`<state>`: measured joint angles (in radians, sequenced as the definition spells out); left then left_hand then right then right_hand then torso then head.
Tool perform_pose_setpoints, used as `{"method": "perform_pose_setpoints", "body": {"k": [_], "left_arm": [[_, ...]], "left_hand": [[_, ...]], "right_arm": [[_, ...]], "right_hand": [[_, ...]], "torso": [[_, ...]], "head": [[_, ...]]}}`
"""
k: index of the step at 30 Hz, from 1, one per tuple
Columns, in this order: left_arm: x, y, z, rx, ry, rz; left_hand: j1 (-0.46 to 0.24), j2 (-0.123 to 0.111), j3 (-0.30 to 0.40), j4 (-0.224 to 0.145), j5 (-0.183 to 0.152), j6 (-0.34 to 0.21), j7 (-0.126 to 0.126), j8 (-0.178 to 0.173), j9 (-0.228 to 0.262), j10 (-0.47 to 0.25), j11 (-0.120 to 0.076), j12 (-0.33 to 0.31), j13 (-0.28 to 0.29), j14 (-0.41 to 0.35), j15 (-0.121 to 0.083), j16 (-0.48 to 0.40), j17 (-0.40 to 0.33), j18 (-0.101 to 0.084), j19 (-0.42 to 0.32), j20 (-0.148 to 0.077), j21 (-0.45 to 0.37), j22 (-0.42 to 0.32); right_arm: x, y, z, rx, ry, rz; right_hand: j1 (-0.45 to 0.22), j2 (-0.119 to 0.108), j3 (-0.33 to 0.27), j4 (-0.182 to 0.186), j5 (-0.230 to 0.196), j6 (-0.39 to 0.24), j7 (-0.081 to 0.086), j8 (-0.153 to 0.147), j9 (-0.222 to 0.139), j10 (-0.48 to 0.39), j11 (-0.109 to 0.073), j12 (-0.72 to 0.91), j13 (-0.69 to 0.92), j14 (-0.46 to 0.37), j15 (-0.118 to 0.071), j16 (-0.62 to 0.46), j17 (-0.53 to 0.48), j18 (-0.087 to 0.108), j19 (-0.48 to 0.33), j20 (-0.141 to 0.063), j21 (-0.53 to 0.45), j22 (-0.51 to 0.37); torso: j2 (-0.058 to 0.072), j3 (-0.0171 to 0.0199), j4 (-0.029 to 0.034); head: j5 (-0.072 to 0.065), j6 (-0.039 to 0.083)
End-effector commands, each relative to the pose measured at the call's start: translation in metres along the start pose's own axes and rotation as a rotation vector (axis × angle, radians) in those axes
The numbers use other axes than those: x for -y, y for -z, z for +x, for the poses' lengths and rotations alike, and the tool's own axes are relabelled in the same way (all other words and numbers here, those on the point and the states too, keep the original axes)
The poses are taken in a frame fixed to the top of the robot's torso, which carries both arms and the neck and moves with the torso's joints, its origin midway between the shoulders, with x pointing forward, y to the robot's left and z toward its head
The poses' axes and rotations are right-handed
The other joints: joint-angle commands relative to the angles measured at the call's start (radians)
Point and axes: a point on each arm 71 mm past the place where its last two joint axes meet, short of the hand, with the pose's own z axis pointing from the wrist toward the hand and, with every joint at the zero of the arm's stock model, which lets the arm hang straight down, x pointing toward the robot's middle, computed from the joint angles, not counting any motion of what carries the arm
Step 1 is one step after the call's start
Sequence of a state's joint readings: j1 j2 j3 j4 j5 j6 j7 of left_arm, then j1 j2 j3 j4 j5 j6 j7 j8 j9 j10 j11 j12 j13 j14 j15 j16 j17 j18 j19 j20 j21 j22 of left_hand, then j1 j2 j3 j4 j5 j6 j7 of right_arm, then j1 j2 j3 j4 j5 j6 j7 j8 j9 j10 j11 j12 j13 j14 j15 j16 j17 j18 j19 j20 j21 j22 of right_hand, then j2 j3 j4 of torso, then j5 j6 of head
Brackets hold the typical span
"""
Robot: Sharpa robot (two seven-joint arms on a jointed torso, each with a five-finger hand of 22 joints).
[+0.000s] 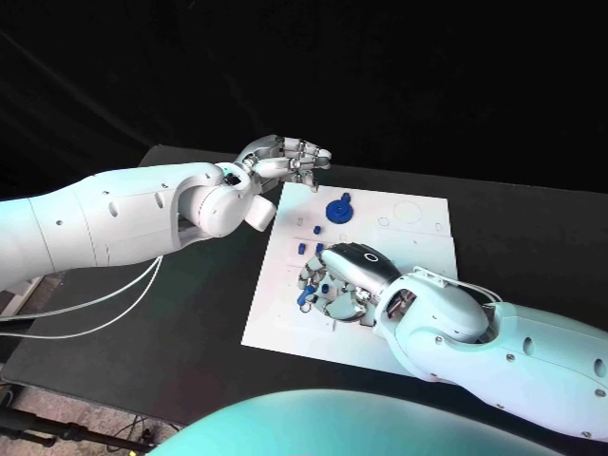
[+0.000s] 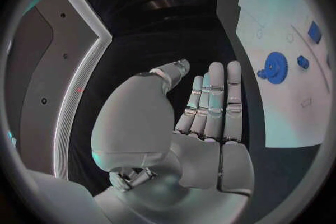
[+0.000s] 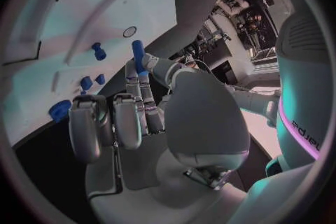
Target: Assemble the parts on the task board
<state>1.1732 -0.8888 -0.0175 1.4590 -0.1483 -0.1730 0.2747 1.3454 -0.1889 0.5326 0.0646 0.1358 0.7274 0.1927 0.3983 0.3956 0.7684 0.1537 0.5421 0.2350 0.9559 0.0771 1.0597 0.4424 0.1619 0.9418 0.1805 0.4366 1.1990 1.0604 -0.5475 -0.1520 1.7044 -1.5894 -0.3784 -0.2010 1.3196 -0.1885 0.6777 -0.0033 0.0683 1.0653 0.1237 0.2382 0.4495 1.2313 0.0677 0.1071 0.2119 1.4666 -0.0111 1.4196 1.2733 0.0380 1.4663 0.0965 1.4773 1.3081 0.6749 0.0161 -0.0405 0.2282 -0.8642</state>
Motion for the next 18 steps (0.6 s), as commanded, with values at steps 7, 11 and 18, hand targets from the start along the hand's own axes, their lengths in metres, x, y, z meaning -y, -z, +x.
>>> {"method": "perform_pose_setpoints", "body": {"k": [7, 11, 18], "left_arm": [[0.0013, -0.0002, 0.0016, -0.014, 0.005, 0.009], [0.0013, -0.0001, 0.0017, -0.015, 0.005, 0.009], [0.0013, 0.0, 0.0017, -0.016, 0.006, 0.009]], "left_hand": [[-0.004, 0.004, -0.001, -0.004, 0.005, -0.008, 0.016, 0.006, 0.001, -0.005, 0.001, 0.004, -0.001, -0.004, 0.005, -0.004, 0.001, 0.018, 0.0, 0.005, -0.003, -0.002], [-0.004, 0.004, -0.001, -0.004, 0.005, -0.008, 0.016, 0.006, 0.001, -0.005, 0.001, 0.004, -0.001, -0.004, 0.005, -0.004, 0.001, 0.018, 0.0, 0.005, -0.003, -0.002], [-0.007, 0.005, -0.001, -0.005, 0.006, -0.008, 0.016, 0.009, 0.002, -0.006, 0.001, 0.007, -0.001, -0.005, 0.005, -0.004, 0.002, 0.018, -0.001, 0.005, -0.003, -0.002]], "right_arm": [[0.0044, -0.0001, 0.0068, -0.074, 0.056, 0.021], [0.0048, -0.0006, 0.0081, -0.086, 0.061, 0.024], [0.0071, -0.0022, 0.0093, -0.093, 0.065, 0.034]], "right_hand": [[-0.004, 0.003, 0.0, -0.006, 0.004, -0.002, 0.0, 0.004, 0.002, 0.01, -0.008, 0.006, 0.002, 0.041, -0.005, 0.004, -0.002, -0.017, 0.066, -0.008, -0.002, 0.236], [-0.004, 0.003, 0.0, -0.006, 0.004, -0.002, 0.0, 0.004, 0.002, 0.01, -0.008, 0.006, 0.002, 0.041, -0.005, 0.004, -0.002, -0.017, 0.066, -0.008, -0.002, 0.236], [-0.005, 0.004, 0.0, -0.006, 0.004, -0.002, 0.0, 0.005, 0.003, 0.01, -0.008, 0.006, 0.002, 0.041, -0.005, 0.003, -0.003, -0.017, 0.066, -0.008, -0.002, 0.236]], "torso": [[0.0, -0.0003, -0.0006], [0.0, -0.0003, -0.0002], [0.0, 0.0005, 0.0007]], "head": [[0.002, -0.005], [0.003, -0.006], [0.004, -0.008]]}}
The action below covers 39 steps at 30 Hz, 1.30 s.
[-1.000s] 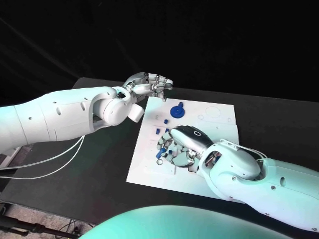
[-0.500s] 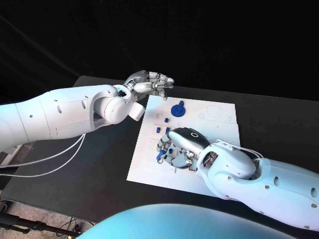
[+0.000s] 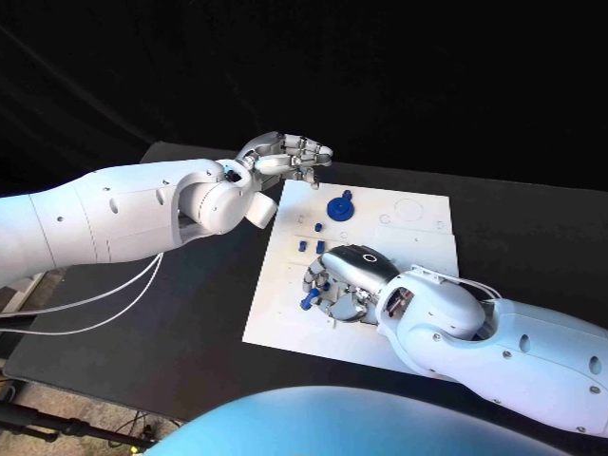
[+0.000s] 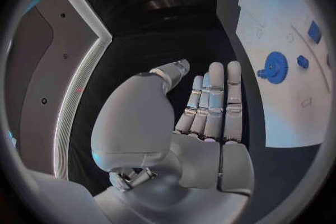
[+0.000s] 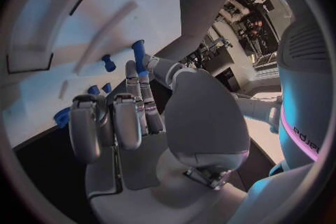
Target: Assemble the parts on the task board
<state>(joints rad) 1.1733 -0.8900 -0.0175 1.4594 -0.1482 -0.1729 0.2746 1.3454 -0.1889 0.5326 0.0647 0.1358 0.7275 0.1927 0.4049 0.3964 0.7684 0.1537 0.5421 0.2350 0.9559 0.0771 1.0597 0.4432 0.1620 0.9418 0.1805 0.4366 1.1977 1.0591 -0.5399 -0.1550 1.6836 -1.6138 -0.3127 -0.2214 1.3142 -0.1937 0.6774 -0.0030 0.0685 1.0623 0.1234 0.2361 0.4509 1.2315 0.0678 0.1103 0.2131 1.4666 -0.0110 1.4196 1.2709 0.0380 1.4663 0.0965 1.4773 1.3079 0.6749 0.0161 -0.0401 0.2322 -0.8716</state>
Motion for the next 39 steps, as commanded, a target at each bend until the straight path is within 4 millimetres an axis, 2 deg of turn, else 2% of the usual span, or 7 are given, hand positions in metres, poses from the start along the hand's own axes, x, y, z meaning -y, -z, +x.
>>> {"method": "perform_pose_setpoints", "body": {"k": [1, 11, 16, 24, 29, 37, 39], "left_arm": [[0.0012, -0.0003, 0.002, -0.016, 0.006, 0.009], [0.0013, 0.0001, 0.0018, -0.017, 0.006, 0.009], [0.0012, 0.0004, 0.0013, -0.015, 0.006, 0.008], [0.0011, 0.0002, 0.0016, -0.016, 0.006, 0.006], [0.0011, 0.0006, 0.0008, -0.014, 0.005, 0.006], [0.0011, 0.0009, 0.0008, -0.017, 0.006, 0.004], [0.001, 0.0012, 0.0002, -0.016, 0.006, 0.003]], "left_hand": [[-0.007, 0.005, -0.001, -0.005, 0.006, -0.008, 0.016, 0.003, 0.001, -0.006, 0.001, 0.007, -0.001, -0.005, 0.005, -0.004, 0.001, 0.018, -0.001, 0.005, -0.003, -0.001], [-0.007, 0.005, -0.001, -0.005, 0.006, -0.008, 0.016, 0.003, 0.001, -0.006, 0.001, 0.007, -0.001, -0.005, 0.005, -0.004, 0.001, 0.018, -0.001, 0.005, -0.003, -0.001], [-0.007, 0.005, -0.001, -0.005, 0.006, -0.008, 0.016, 0.003, 0.001, -0.006, 0.001, 0.007, -0.001, -0.005, 0.005, -0.004, 0.001, 0.018, -0.001, 0.005, -0.003, -0.001], [-0.009, 0.005, -0.002, -0.006, 0.006, -0.01, 0.016, 0.005, 0.001, -0.007, 0.001, 0.009, -0.002, -0.005, 0.005, -0.004, 0.001, 0.018, -0.001, 0.005, -0.004, -0.001], [-0.009, 0.005, -0.002, -0.006, 0.006, -0.01, 0.016, 0.005, 0.001, -0.007, 0.001, 0.009, -0.002, -0.005, 0.005, -0.004, 0.001, 0.018, -0.001, 0.005, -0.004, -0.001], [-0.009, 0.005, -0.002, -0.006, 0.006, -0.01, 0.016, 0.005, 0.001, -0.007, 0.001, 0.009, -0.002, -0.005, 0.005, -0.004, 0.001, 0.018, -0.001, 0.005, -0.004, -0.001], [-0.009, 0.005, -0.002, -0.006, 0.006, -0.01, 0.016, 0.005, 0.001, -0.007, 0.001, 0.009, -0.002, -0.005, 0.005, -0.004, 0.001, 0.018, -0.001, 0.005, -0.004, -0.001]], "right_arm": [[0.0015, -0.0007, 0.0032, -0.03, 0.024, 0.01], [0.0022, -0.0026, 0.0072, -0.025, 0.029, 0.024], [-0.0009, -0.0037, 0.0082, -0.024, 0.031, 0.016], [-0.0029, -0.0058, 0.0106, -0.04, 0.025, 0.002], [-0.0031, -0.0055, 0.0125, -0.049, 0.02, -0.001], [-0.002, -0.0037, 0.0111, -0.015, 0.016, 0.004], [-0.0019, -0.0028, 0.0095, 0.007, 0.011, 0.002]], "right_hand": [[0.0, 0.009, 0.0, -0.006, 0.004, 0.001, 0.001, 0.007, 0.001, 0.01, -0.008, 0.003, 0.001, 0.041, -0.005, 0.003, -0.001, -0.017, 0.066, -0.008, -0.002, 0.236], [-0.001, 0.01, 0.0, -0.006, 0.004, 0.001, 0.001, 0.007, 0.002, 0.01, -0.008, 0.003, 0.002, 0.041, -0.005, 0.003, -0.001, -0.017, 0.066, -0.008, -0.003, 0.235], [-0.006, 0.008, -0.001, -0.008, 0.004, -0.002, 0.001, 0.007, 0.004, 0.01, -0.008, 0.001, 0.004, 0.04, -0.005, 0.001, -0.004, -0.016, 0.065, -0.008, -0.006, 0.234], [-0.066, -0.022, -0.021, -0.003, -0.004, -0.068, 0.018, -0.026, 0.001, -0.021, 0.01, -0.026, 0.011, 0.038, 0.009, -0.001, -0.009, -0.015, 0.06, 0.003, -0.015, 0.232], [-0.087, -0.037, -0.032, 0.002, 0.001, -0.088, 0.02, -0.037, -0.001, -0.037, 0.014, -0.038, 0.012, 0.037, 0.014, -0.003, -0.014, -0.013, 0.056, 0.008, -0.023, 0.229], [-0.098, -0.047, -0.043, 0.0, 0.006, -0.115, 0.023, -0.053, -0.006, -0.085, 0.022, -0.047, 0.008, 0.034, 0.02, -0.007, -0.021, -0.007, 0.045, 0.014, -0.049, 0.221], [-0.109, -0.055, -0.062, 0.002, 0.0, -0.146, 0.025, -0.07, -0.014, -0.116, 0.026, -0.043, 0.007, 0.033, 0.024, -0.009, -0.026, -0.001, 0.033, 0.018, -0.076, 0.214]], "torso": [[0.0, 0.0001, 0.0], [0.0, 0.0005, 0.0004], [0.0, -0.0006, -0.0002], [0.0, -0.0002, 0.0005], [-0.001, -0.0007, -0.0005], [-0.001, -0.0009, -0.0006], [0.0, -0.0006, -0.0005]], "head": [[0.001, -0.001], [0.001, -0.001], [0.001, -0.001], [0.001, -0.001], [0.0, -0.001], [-0.001, -0.001], [-0.001, -0.001]]}}
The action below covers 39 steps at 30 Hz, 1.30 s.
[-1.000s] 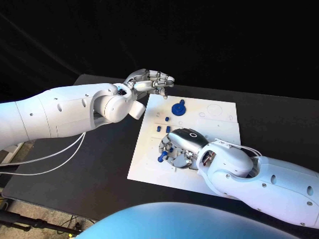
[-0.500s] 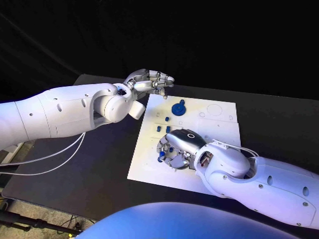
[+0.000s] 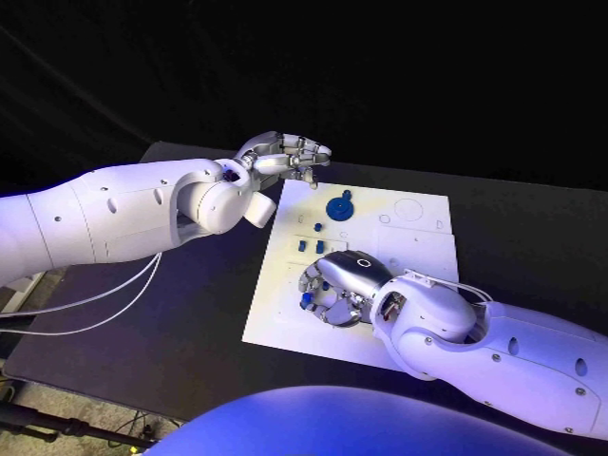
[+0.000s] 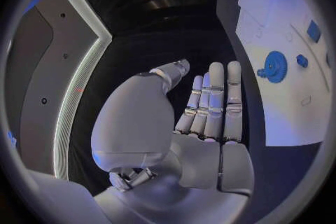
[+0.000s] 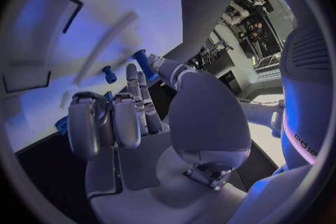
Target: Assemble the parts on the task board
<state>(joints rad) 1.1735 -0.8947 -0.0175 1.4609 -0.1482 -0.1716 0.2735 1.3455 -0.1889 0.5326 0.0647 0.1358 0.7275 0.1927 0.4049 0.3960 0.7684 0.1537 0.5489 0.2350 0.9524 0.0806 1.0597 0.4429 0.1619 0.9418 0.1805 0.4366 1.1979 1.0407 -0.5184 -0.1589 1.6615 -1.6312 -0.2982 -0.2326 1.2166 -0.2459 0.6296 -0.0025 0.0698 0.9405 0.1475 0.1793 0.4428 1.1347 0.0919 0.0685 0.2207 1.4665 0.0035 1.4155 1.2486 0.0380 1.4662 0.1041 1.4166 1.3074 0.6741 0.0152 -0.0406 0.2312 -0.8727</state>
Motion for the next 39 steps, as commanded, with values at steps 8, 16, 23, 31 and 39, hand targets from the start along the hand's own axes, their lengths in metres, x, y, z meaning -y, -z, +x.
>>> {"method": "perform_pose_setpoints", "body": {"k": [8, 16, 23, 31, 39], "left_arm": [[0.001, 0.001, 0.0, -0.014, 0.005, 0.003], [0.001, 0.001, -0.001, -0.012, 0.005, 0.002], [0.001, 0.002, -0.003, -0.01, 0.004, 0.003], [0.001, 0.005, -0.008, 0.006, 0.001, 0.008], [0.002, 0.008, -0.012, 0.014, 0.011, 0.013]], "left_hand": [[-0.01, 0.004, -0.003, -0.008, 0.006, -0.013, 0.017, 0.006, 0.001, -0.009, 0.001, 0.004, -0.002, -0.003, 0.002, -0.004, 0.002, 0.018, -0.001, 0.006, -0.004, -0.002], [-0.01, 0.004, -0.003, -0.008, 0.006, -0.013, 0.017, 0.006, 0.001, -0.009, 0.001, 0.004, -0.002, -0.003, 0.002, -0.004, 0.002, 0.018, -0.001, 0.006, -0.004, -0.002], [-0.01, 0.004, -0.003, -0.008, 0.006, -0.013, 0.017, 0.006, 0.001, -0.009, 0.001, 0.004, -0.002, -0.003, 0.002, -0.004, 0.002, 0.018, -0.001, 0.006, -0.004, -0.002], [-0.014, 0.003, -0.005, -0.009, 0.005, -0.017, 0.018, 0.007, 0.001, -0.011, 0.002, 0.006, -0.002, -0.004, 0.003, -0.004, 0.002, 0.018, -0.003, 0.006, -0.005, -0.003], [-0.03, 0.0, -0.013, -0.006, 0.015, -0.022, 0.018, 0.014, 0.001, -0.015, 0.002, 0.011, -0.003, -0.007, 0.004, -0.003, 0.003, 0.018, -0.007, 0.008, -0.008, -0.007]], "right_arm": [[-0.004, 0.009, -0.008, 0.111, -0.025, -0.035], [0.002, 0.028, -0.024, 0.218, -0.107, -0.034], [0.054, 0.065, -0.058, 0.215, -0.371, 0.216], [0.107, 0.125, -0.069, 0.155, -0.482, 0.478], [0.124, 0.165, -0.059, 0.112, -0.454, 0.585]], "right_hand": [[-0.021, -0.005, -0.073, 0.007, -0.004, -0.05, 0.0, -0.025, -0.019, -0.042, 0.002, 0.017, 0.006, 0.025, 0.01, -0.017, -0.026, 0.005, 0.02, 0.013, -0.046, 0.205], [-0.003, 0.007, -0.084, 0.003, 0.023, -0.025, 0.006, -0.011, -0.021, -0.008, -0.004, 0.053, 0.021, 0.026, 0.005, -0.018, -0.028, 0.003, 0.027, 0.009, -0.034, 0.209], [-0.035, 0.0, -0.109, 0.031, 0.022, 0.029, -0.021, 0.031, 0.006, 0.155, -0.043, 0.178, 0.104, 0.032, -0.026, -0.013, -0.019, -0.004, 0.043, -0.016, -0.001, 0.219], [-0.081, 0.011, -0.203, 0.107, 0.019, 0.0, -0.041, 0.064, 0.075, 0.172, -0.066, 0.925, 0.838, 0.062, -0.046, 0.058, 0.114, -0.022, 0.076, -0.039, 0.082, 0.243], [-0.075, 0.021, -0.257, 0.146, 0.021, 0.015, -0.046, 0.077, 0.09, 0.222, -0.069, 1.097, 0.997, 0.068, -0.048, 0.077, 0.15, -0.029, 0.088, -0.04, 0.114, 0.251]], "torso": [[0.0, 0.0011, 0.0004], [-0.001, 0.0001, -0.0009], [-0.003, -0.0023, -0.0034], [-0.012, -0.0061, -0.017], [-0.018, -0.0114, -0.0232]], "head": [[0.0, 0.0], [-0.011, 0.006], [-0.065, 0.023], [-0.113, 0.04], [-0.162, 0.048]]}}
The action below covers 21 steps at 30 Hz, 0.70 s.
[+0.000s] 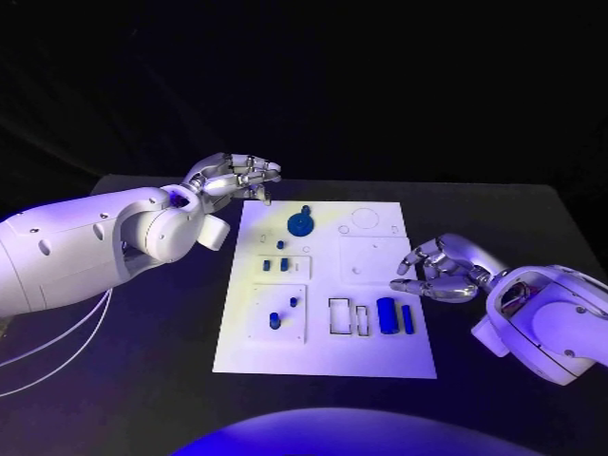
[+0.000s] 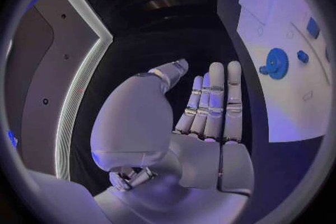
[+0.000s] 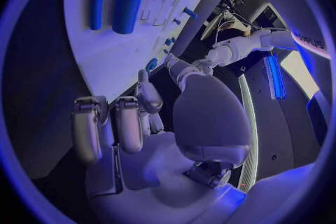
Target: Assemble the parts on the task board
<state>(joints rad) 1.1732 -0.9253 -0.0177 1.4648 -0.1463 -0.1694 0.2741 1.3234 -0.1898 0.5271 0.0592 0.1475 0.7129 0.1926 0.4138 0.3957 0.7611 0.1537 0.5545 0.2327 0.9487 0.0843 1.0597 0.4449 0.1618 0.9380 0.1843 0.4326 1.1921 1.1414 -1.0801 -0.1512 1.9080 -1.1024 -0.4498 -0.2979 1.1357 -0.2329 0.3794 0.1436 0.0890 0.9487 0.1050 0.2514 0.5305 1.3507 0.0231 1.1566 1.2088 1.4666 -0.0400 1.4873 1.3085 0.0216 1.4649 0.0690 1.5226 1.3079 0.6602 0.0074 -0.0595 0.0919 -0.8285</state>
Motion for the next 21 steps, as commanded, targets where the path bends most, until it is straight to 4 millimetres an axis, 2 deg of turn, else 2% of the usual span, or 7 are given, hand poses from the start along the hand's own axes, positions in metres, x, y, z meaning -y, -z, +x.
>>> {"method": "perform_pose_setpoints", "body": {"k": [1, 8, 12, 17, 21], "left_arm": [[0.002, 0.0, 0.001, -0.009, 0.017, 0.017], [0.002, 0.001, 0.001, -0.01, 0.021, 0.019], [0.002, 0.001, 0.0, -0.008, 0.022, 0.019], [0.002, 0.002, 0.0, -0.014, 0.024, 0.019], [0.002, 0.001, 0.001, -0.022, 0.026, 0.016]], "left_hand": [[-0.007, 0.0, -0.008, -0.001, 0.004, -0.008, 0.018, 0.005, 0.001, -0.007, 0.002, 0.006, -0.001, -0.004, 0.001, -0.003, 0.001, 0.018, -0.003, 0.004, -0.004, -0.001], [-0.008, 0.001, -0.008, -0.001, 0.006, -0.008, 0.018, 0.006, 0.001, -0.008, 0.002, 0.007, -0.001, -0.004, 0.001, -0.003, 0.001, 0.018, -0.004, 0.004, -0.005, -0.001], [-0.008, 0.001, -0.008, -0.001, 0.006, -0.008, 0.018, 0.006, 0.001, -0.008, 0.002, 0.007, -0.001, -0.004, 0.001, -0.003, 0.001, 0.018, -0.004, 0.004, -0.005, -0.001], [-0.008, 0.002, -0.008, -0.002, 0.008, -0.008, 0.018, 0.007, 0.001, -0.008, 0.002, 0.007, -0.001, -0.005, 0.001, -0.003, 0.001, 0.018, -0.004, 0.004, -0.005, -0.002], [-0.007, 0.002, -0.008, -0.002, 0.009, -0.008, 0.018, 0.007, 0.001, -0.009, 0.002, 0.007, -0.001, -0.005, 0.001, -0.004, 0.001, 0.018, -0.004, 0.004, -0.005, -0.002]], "right_arm": [[0.01, 0.007, 0.006, -0.052, 0.027, 0.069], [0.022, 0.014, 0.011, -0.029, 0.11, 0.109], [0.023, 0.014, 0.02, -0.032, 0.143, 0.12], [0.018, 0.012, 0.028, -0.034, 0.166, 0.099], [0.014, 0.009, 0.033, -0.038, 0.177, 0.084]], "right_hand": [[0.007, 0.008, -0.008, 0.0, 0.002, 0.006, -0.004, 0.006, 0.002, 0.011, -0.001, 0.02, 0.018, 0.069, -0.005, 0.006, 0.092, -0.013, 0.09, -0.005, 0.009, 0.252], [0.008, 0.005, -0.054, 0.03, 0.0, 0.01, -0.006, 0.011, 0.011, 0.034, -0.002, 0.08, 0.074, 0.072, -0.006, 0.015, 0.11, -0.016, 0.096, -0.006, 0.025, 0.256], [0.007, 0.009, -0.091, 0.061, 0.003, 0.014, -0.009, 0.015, 0.017, 0.039, -0.004, 0.094, 0.09, 0.075, -0.007, 0.022, 0.125, -0.019, 0.101, -0.007, 0.036, 0.259], [0.009, 0.009, -0.097, 0.066, 0.004, 0.013, -0.009, 0.014, 0.017, 0.042, -0.004, 0.1, 0.094, 0.077, -0.007, 0.026, 0.133, -0.02, 0.103, -0.007, 0.042, 0.261], [0.012, 0.01, -0.101, 0.069, 0.007, 0.013, -0.009, 0.014, 0.018, 0.047, -0.004, 0.109, 0.103, 0.078, -0.007, 0.028, 0.138, -0.021, 0.105, -0.007, 0.046, 0.262]], "torso": [[-0.005, -0.0036, -0.005], [-0.005, -0.0048, -0.0025], [-0.004, -0.0045, -0.0037], [-0.004, -0.0043, -0.0038], [-0.004, -0.0052, -0.003]], "head": [[-0.027, 0.004], [-0.041, 0.005], [-0.04, 0.0], [-0.04, -0.004], [-0.046, -0.003]]}}
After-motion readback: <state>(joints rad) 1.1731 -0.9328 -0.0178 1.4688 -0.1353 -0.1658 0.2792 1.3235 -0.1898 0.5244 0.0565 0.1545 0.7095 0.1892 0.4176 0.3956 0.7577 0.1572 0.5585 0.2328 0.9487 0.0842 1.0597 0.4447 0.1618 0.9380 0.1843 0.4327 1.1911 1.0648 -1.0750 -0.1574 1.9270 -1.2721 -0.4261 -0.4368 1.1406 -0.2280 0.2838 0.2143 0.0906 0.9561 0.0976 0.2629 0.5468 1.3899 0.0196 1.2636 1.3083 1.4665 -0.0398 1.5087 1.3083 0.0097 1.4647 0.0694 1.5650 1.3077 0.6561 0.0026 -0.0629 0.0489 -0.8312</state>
